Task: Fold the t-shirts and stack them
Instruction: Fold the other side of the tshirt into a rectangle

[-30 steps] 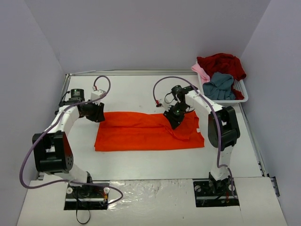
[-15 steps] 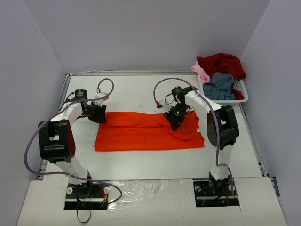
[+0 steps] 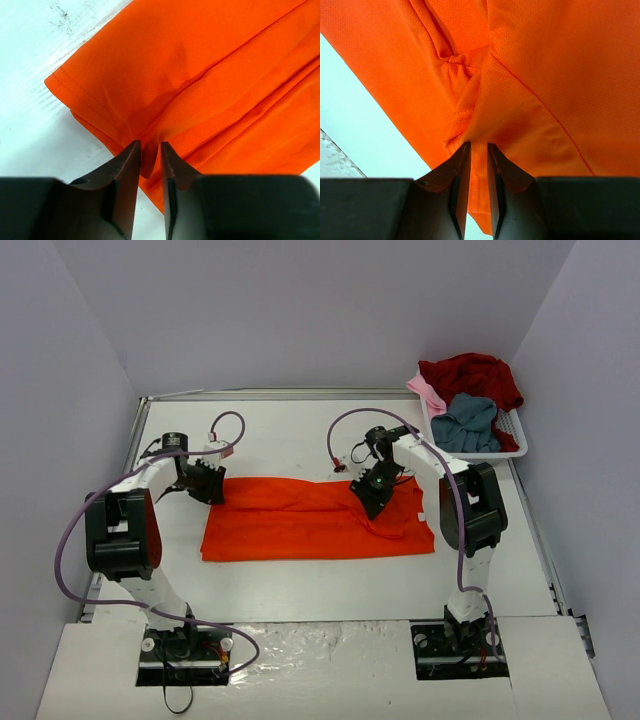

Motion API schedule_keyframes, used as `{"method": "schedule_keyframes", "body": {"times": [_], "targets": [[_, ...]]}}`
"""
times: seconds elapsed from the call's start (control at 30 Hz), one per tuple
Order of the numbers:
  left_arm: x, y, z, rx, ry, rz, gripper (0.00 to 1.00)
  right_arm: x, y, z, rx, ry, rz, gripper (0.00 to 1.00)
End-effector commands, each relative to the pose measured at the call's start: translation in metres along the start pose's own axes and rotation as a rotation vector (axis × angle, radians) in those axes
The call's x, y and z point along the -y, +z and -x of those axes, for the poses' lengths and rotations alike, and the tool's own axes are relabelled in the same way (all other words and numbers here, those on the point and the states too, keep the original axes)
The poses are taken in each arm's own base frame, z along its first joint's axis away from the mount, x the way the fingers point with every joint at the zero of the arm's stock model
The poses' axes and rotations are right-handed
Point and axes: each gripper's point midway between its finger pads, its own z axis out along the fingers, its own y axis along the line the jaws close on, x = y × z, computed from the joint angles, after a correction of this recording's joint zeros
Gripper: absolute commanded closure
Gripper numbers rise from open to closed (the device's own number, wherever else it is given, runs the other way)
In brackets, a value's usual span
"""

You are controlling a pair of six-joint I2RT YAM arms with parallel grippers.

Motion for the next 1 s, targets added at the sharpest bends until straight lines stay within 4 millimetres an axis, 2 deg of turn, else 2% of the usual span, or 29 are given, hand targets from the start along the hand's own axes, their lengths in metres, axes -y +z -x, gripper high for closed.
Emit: {"method": "schedule_keyframes", "body": {"times": [0.0, 0.1, 0.33, 0.6, 0.9, 0.97], "targets": [[-0.001, -0.007, 0.015, 0.029, 0.048, 0.007, 0.81, -0.004, 0.002, -0.012, -0.04, 0.031, 0.025, 0.84], [0.0, -0.01, 0.015, 0.031, 0.052, 0.008, 0.91, -0.004, 0.002, -0.012, -0.039, 0.032, 0.026, 0.84], [0.009, -0.022, 0.012, 0.045, 0.111, 0.017, 0.97, -0.004, 0.002, -0.014, -0.045, 0.036, 0.025, 0.84], [0.027, -0.038, 0.001, 0.053, 0.224, 0.028, 0.98, -0.003, 0.005, -0.017, -0.058, 0.047, 0.025, 0.84], [0.038, -0.028, -0.025, -0.053, 0.384, 0.077, 0.96, 0.0, 0.009, -0.019, -0.075, 0.061, 0.024, 0.84], [0.033, -0.026, -0.026, -0.065, 0.419, 0.134, 0.91, 0.0, 0.009, -0.019, -0.077, 0.063, 0.023, 0.84]]}}
